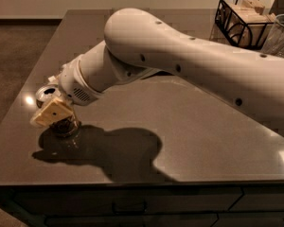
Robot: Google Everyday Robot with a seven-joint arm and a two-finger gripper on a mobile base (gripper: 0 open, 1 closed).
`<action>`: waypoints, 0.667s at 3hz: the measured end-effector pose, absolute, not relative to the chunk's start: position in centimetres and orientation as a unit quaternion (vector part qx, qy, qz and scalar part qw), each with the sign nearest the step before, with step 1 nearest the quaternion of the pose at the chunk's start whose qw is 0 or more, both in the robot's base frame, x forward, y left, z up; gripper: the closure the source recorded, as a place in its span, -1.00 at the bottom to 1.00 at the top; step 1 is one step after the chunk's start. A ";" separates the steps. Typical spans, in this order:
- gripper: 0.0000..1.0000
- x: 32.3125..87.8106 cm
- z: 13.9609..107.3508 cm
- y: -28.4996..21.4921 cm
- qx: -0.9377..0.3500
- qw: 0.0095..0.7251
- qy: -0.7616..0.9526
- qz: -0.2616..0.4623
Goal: Knock orange can over
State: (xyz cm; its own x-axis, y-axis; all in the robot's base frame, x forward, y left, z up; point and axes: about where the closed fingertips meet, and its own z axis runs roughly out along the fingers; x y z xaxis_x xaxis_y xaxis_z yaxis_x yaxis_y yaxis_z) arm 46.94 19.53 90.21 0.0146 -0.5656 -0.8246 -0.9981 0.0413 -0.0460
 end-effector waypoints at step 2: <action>0.74 48.1 93.1 16.4 -0.602 0.351 0.654 0.295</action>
Offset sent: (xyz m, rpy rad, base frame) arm 0.0268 -0.0785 0.0437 -0.0961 0.0412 -0.1135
